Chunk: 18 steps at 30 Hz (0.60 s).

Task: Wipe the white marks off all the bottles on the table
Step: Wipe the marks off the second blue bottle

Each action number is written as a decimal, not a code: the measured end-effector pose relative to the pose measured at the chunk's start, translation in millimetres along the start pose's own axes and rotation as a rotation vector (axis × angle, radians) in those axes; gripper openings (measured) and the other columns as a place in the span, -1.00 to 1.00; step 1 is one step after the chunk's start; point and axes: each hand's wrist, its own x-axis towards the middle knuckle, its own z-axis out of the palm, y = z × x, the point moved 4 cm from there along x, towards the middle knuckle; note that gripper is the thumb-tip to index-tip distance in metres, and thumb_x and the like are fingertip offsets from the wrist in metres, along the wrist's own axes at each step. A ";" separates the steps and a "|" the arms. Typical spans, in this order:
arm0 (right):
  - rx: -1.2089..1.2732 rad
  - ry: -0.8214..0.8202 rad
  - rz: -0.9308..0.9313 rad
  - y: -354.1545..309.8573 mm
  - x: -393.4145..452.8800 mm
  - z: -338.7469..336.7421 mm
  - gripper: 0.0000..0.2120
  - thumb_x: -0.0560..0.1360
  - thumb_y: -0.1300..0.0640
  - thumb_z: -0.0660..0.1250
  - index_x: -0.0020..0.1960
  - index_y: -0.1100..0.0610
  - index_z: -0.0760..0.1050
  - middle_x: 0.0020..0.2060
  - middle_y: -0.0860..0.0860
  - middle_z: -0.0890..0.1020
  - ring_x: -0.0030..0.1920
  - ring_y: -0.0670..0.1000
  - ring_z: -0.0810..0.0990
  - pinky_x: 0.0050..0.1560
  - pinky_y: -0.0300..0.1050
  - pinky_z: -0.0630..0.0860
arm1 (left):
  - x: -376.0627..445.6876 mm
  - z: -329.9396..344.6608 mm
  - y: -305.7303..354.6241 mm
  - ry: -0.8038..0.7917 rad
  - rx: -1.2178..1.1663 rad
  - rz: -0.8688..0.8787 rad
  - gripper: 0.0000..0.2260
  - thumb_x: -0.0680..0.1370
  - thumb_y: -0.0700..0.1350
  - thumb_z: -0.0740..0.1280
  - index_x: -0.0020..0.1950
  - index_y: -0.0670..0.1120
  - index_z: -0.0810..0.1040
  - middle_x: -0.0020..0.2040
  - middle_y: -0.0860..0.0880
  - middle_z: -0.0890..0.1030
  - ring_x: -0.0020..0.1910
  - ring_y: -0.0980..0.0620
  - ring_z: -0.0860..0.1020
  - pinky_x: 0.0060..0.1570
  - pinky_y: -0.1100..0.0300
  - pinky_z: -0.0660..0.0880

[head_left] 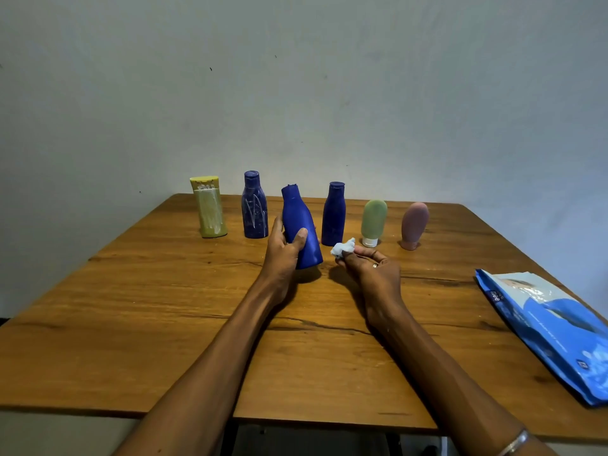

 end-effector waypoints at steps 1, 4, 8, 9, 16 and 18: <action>-0.004 -0.006 -0.007 0.3 -1.1 0.5 -0.74 0.51 0.31 0.47 0.19 0.17 0.60 -0.15 0.00 0.75 -0.13 -0.05 0.76 -0.24 -0.22 0.66 | -0.2 -1.1 0.8 -0.002 0.005 0.006 -0.52 0.64 -0.19 0.32 0.52 0.04 0.29 0.35 -0.08 0.54 0.28 -0.14 0.57 0.29 -0.16 0.54; -0.068 -0.030 -0.048 -0.1 -2.8 1.1 -0.74 0.52 0.29 0.47 0.19 0.15 0.58 -0.12 0.01 0.74 -0.15 -0.08 0.75 -0.25 -0.23 0.65 | 1.6 -5.8 5.8 0.009 0.080 0.050 -0.48 0.62 -0.25 0.34 0.53 0.05 0.29 0.36 -0.02 0.50 0.30 -0.02 0.53 0.28 -0.05 0.52; -0.133 -0.066 -0.077 2.3 -3.8 3.7 -0.76 0.53 0.28 0.45 0.18 0.13 0.56 -0.02 0.08 0.73 -0.09 -0.03 0.76 -0.21 -0.21 0.66 | 7.5 -14.6 4.5 0.088 0.129 0.080 -0.43 0.60 -0.31 0.34 0.58 -0.05 0.28 0.44 -0.04 0.47 0.28 0.08 0.53 0.23 0.02 0.54; -0.126 -0.070 -0.078 2.3 -4.4 4.3 -0.77 0.53 0.29 0.45 0.16 0.13 0.57 -0.04 0.09 0.73 -0.10 -0.02 0.76 -0.22 -0.21 0.65 | 9.1 -16.4 2.3 0.111 0.127 0.075 -0.44 0.60 -0.31 0.34 0.58 -0.07 0.30 0.45 -0.06 0.47 0.31 0.03 0.53 0.24 -0.04 0.56; -0.154 -0.105 -0.082 4.0 1.1 4.5 -0.80 0.54 0.28 0.44 0.14 0.14 0.57 -0.09 0.10 0.76 -0.12 0.06 0.77 -0.22 -0.12 0.69 | 24.8 -21.2 -2.7 0.160 0.183 0.052 -0.47 0.60 -0.35 0.31 0.55 -0.10 0.34 0.45 -0.09 0.49 0.40 0.02 0.45 0.38 -0.02 0.46; -0.170 -0.104 -0.090 4.6 3.7 3.9 -0.80 0.54 0.26 0.44 0.15 0.14 0.57 -0.09 0.10 0.76 -0.13 0.07 0.77 -0.20 -0.08 0.69 | 31.9 -23.0 -4.7 0.163 0.178 0.037 -0.48 0.61 -0.36 0.30 0.55 -0.09 0.34 0.45 -0.10 0.49 0.43 -0.02 0.45 0.40 -0.07 0.46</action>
